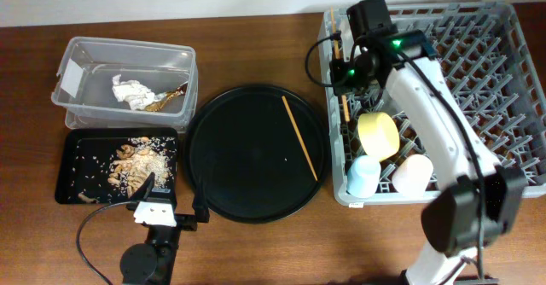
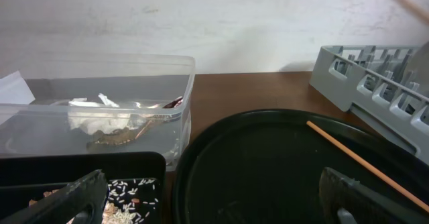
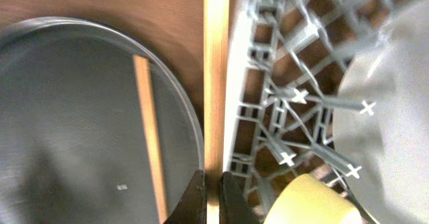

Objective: Sort waste into correct bins and load items into the dishwasher rack
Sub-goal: 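Grasp the chopsticks with the right gripper and place them in the rack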

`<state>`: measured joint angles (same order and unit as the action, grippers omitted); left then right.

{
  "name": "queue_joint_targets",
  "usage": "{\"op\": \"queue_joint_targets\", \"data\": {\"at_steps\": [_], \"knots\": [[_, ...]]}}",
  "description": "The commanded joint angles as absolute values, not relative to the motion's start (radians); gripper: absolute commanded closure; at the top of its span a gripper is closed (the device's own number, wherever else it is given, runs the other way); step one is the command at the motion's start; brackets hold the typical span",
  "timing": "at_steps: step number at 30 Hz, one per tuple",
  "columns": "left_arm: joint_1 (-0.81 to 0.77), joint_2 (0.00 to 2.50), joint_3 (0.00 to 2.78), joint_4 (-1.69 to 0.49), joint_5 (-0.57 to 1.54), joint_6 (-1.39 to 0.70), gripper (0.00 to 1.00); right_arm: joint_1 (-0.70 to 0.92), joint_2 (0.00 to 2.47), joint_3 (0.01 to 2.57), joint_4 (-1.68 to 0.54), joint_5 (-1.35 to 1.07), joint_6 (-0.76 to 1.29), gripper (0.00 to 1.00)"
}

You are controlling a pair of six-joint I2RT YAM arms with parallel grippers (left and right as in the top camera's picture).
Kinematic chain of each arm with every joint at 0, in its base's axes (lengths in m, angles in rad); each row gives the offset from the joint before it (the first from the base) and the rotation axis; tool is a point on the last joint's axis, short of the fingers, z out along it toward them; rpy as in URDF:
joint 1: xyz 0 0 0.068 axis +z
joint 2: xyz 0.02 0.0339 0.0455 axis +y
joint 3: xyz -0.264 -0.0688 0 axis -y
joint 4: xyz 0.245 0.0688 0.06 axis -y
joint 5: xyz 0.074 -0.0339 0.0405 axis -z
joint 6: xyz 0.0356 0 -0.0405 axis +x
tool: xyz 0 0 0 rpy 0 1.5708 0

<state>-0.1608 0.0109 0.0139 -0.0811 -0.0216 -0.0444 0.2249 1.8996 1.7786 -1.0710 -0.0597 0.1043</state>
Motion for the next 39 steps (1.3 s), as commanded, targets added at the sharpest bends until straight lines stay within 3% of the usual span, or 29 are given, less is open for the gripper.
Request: {"op": "queue_joint_targets", "data": {"at_steps": [1, 3, 8, 12, 15, 18, 22, 25, 29, 30, 32, 34, 38, 39], "knots": [[-0.161, 0.006, 0.009, -0.082, -0.014, -0.029, 0.01, 0.223, 2.006, 1.754, -1.119, -0.06, 0.083, 0.78], [-0.161, 0.006, 0.009, -0.082, -0.014, -0.029, 0.0, 0.24, 1.975, 1.766, -1.119, -0.059, 0.105, 0.61], [-0.161, 0.006, 0.009, -0.082, -0.014, -0.029, 0.01, 0.449, 1.972, 1.756, -1.085, -0.049, 0.105, 0.49], [-0.161, 0.006, 0.009, -0.082, -0.014, -0.029, 0.01, 0.518, 2.145, 1.737, -0.994, 0.005, 0.187, 0.49], [-0.161, 0.006, 0.009, -0.083, -0.014, -0.029, 0.01, 0.508, 2.243, 1.737, -0.99, 0.011, 0.26, 0.58], [-0.161, 0.006, 0.009, -0.082, -0.014, -0.029, 0.01, 0.509, 2.279, 1.738, -1.042, 0.004, 0.26, 0.96], [-0.161, 0.006, 0.009, -0.082, -0.014, -0.029, 0.01, 0.458, 2.065, 1.826, -1.086, 0.015, 0.235, 0.96], [-0.161, 0.006, 0.009, -0.082, -0.014, -0.029, 0.01, 0.307, 1.86, 1.875, -1.066, 0.088, 0.137, 0.96], [-0.161, 0.006, 0.009, -0.082, -0.014, -0.029, 0.01, 0.187, 1.932, 1.844, -1.044, 0.079, 0.104, 0.96], [-0.161, 0.006, 0.009, -0.082, -0.014, -0.029, 0.01, 0.187, 1.96, 1.844, -1.047, 0.056, 0.101, 0.93], [-0.161, 0.006, 0.009, -0.082, -0.014, -0.029, 0.01, 0.203, 1.962, 1.848, -1.048, 0.037, 0.101, 0.66], [-0.161, 0.006, 0.009, -0.082, -0.014, -0.029, 0.01, 0.21, 1.899, 1.888, -1.095, 0.024, 0.119, 0.54], [-0.161, 0.006, 0.009, -0.083, -0.014, -0.029, 0.01, 0.308, 1.616, 1.945, -1.235, -0.049, 0.12, 0.44], [-0.161, 0.006, 0.009, -0.083, -0.014, -0.029, 0.0, 0.383, 1.522, 1.945, -1.25, -0.049, 0.12, 0.0]]}}
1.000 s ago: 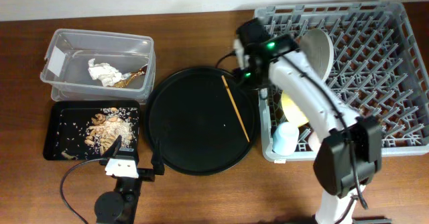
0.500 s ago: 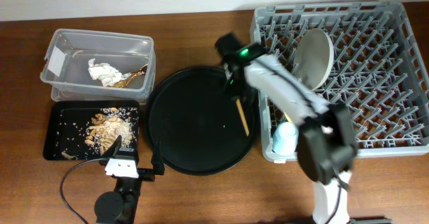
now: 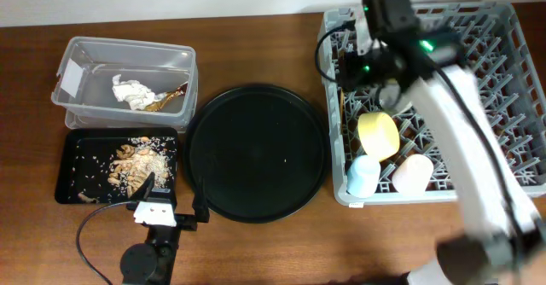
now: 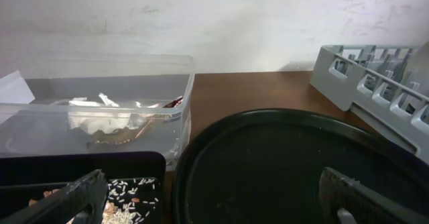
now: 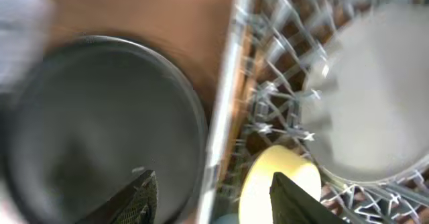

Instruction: Sort waste into correct bins and load items into the dishwasher rack

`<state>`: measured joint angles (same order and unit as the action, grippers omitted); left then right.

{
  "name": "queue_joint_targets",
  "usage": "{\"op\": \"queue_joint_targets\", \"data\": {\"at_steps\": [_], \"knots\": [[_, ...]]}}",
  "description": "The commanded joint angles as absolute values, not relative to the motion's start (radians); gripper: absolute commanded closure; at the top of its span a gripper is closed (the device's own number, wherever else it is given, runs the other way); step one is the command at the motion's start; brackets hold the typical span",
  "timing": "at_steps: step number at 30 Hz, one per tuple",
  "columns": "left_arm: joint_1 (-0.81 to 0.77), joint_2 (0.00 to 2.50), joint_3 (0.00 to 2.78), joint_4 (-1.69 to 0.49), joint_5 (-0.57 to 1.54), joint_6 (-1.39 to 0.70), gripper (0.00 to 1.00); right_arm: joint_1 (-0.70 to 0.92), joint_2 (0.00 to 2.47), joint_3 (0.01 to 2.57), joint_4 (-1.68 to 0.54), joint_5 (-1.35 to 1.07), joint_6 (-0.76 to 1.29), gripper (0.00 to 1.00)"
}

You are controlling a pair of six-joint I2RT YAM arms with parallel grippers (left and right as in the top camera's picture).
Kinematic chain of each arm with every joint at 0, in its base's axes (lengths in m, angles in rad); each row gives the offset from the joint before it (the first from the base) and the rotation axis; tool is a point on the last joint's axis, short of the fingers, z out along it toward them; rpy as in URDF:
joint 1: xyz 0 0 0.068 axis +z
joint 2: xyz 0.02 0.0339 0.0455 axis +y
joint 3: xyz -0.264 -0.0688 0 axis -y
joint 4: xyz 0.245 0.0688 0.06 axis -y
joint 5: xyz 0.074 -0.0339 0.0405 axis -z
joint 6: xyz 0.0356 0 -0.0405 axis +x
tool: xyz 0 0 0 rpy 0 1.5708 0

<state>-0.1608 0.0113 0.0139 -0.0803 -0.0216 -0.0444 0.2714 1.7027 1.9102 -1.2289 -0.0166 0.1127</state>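
Note:
My right gripper is open and empty over the left edge of the grey dishwasher rack. A yellow cup lies under its right finger. A wooden chopstick lies along the rack's left column. The round black tray has nothing on it. My left gripper rests open at the table's front, between the round tray and the scrap tray. The right wrist view is blurred.
A clear bin at the back left holds a crumpled tissue and a wrapper. A black rectangular tray in front of it carries rice and food scraps. A light blue cup and a white cup sit in the rack's front.
My right gripper, then shut on a chopstick at the rack's left edge, is now open and empty. The chopstick that lay on the round tray no longer shows there. My left arm is unmoved.

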Motion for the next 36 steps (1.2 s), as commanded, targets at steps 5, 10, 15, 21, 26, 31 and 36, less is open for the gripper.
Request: {"op": "queue_joint_targets", "data": {"at_steps": [5, 10, 15, 21, 26, 31, 36], "knots": [[-0.161, 0.006, 0.009, -0.083, -0.014, -0.029, 0.01, 0.57, 1.374, 1.945, -1.264, -0.049, 0.12, 0.01], [-0.161, 0.006, 0.009, -0.083, -0.014, -0.029, 0.01, 0.54, 1.192, 1.945, -1.439, 0.141, 0.109, 0.01], [-0.161, 0.006, 0.009, -0.083, -0.014, -0.029, 0.01, 0.429, 0.838, 1.628, -1.153, 0.136, -0.016, 0.01], [-0.161, 0.006, 0.009, -0.083, -0.014, -0.029, 0.01, 0.272, 0.319, 0.751, -0.768, 0.061, -0.015, 0.01], [-0.161, 0.006, 0.009, -0.083, -0.014, -0.029, 0.01, 0.157, -0.001, 0.274, -0.527, 0.052, 0.091, 0.01], [-0.161, 0.006, 0.009, -0.083, -0.014, -0.029, 0.01, 0.149, 0.004, 0.031, -0.13, 0.049, 0.09, 0.01], [-0.161, 0.006, 0.009, -0.083, -0.014, -0.029, 0.01, 0.15, 0.004, 0.006, -0.075, 0.049, 0.09, 0.01]]}}
